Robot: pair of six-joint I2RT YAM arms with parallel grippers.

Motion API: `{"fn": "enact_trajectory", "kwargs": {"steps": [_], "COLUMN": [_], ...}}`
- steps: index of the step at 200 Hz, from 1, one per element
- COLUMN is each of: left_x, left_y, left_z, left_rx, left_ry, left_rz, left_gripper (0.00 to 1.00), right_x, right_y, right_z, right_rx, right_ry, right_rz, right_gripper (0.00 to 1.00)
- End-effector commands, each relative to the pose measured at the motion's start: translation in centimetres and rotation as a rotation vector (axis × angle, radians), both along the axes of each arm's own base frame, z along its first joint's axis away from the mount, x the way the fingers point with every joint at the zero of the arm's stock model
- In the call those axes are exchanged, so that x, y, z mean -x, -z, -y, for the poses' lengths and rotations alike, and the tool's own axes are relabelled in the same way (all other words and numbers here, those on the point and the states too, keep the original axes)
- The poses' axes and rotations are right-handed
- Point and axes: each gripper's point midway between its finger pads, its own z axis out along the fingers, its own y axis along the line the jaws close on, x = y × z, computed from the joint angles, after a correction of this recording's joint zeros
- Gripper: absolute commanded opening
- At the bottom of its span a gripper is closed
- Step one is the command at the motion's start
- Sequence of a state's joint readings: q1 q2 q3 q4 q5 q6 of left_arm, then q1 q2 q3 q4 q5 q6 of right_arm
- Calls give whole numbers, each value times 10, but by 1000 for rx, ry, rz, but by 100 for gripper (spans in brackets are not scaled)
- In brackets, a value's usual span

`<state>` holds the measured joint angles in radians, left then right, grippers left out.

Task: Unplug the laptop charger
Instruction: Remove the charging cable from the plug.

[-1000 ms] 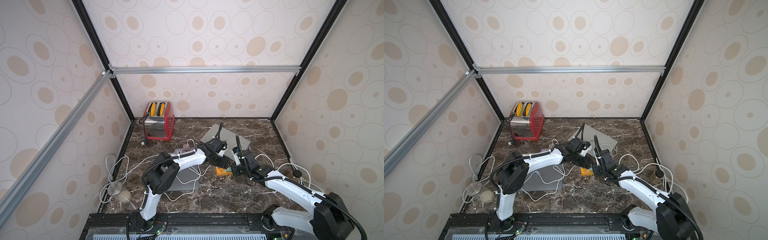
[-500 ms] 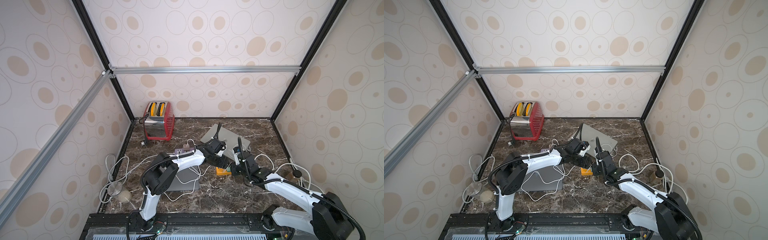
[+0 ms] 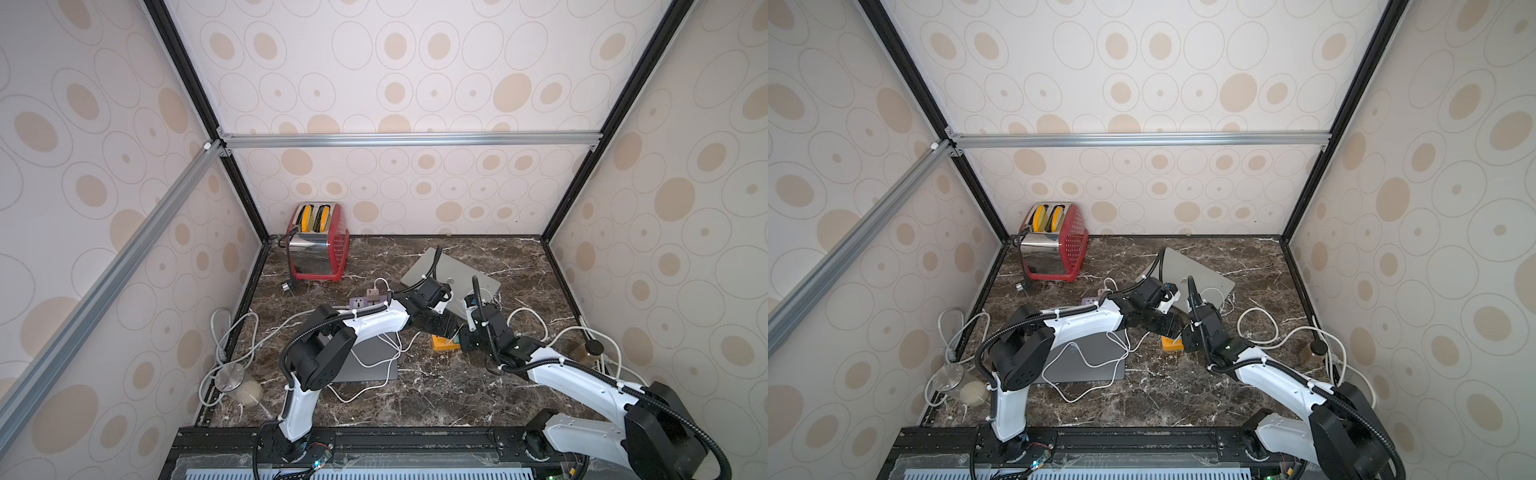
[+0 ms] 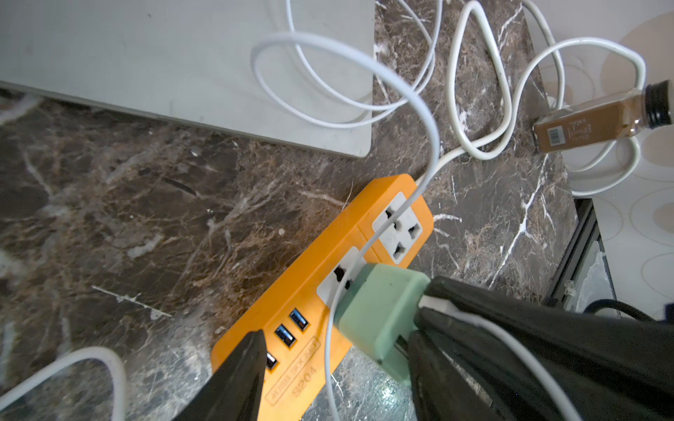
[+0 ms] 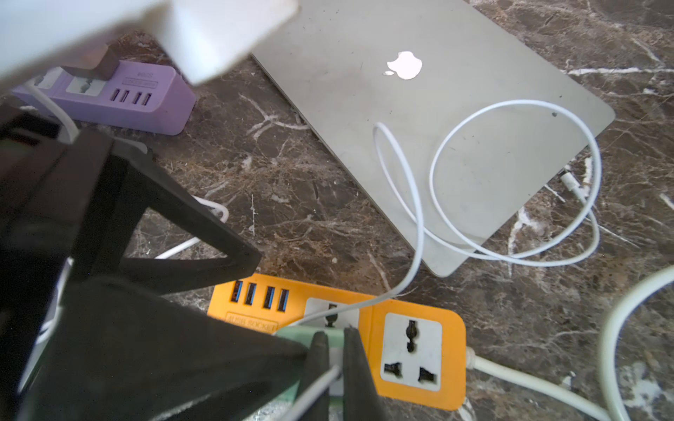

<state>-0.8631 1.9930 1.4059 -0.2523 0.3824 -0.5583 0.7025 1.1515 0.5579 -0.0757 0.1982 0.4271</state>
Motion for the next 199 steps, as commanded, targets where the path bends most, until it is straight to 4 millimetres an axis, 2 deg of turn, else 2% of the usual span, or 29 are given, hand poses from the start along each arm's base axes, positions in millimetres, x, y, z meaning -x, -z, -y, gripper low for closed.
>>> {"fn": "enact_trajectory", "kwargs": {"steps": [1,32,102,141,199], "left_x": [23,25,37,40,40], "left_y": [35,36,44,53,57], "left_z": [-18,-21,-22,-33,-39], "left_rx": [-119,-136,-212,-303,-352], "left_ry": [9,15,55,17,2], "left_rz": [-78,-76,-70,-95,-92], "left_gripper": [64,63,64,63,63], "right_x": [7,9,12,15,12], "right_y": [-14,-21,-15,-23,-33], "right_z": [-10,-8,-8,1,5], "right_rx": [-63,-91,-124,-144,-124], "right_ry": [-34,-32,-12,12,27], "right_rz": [45,94,133,186,208], "right_gripper": [0,0,0,0,0]}}
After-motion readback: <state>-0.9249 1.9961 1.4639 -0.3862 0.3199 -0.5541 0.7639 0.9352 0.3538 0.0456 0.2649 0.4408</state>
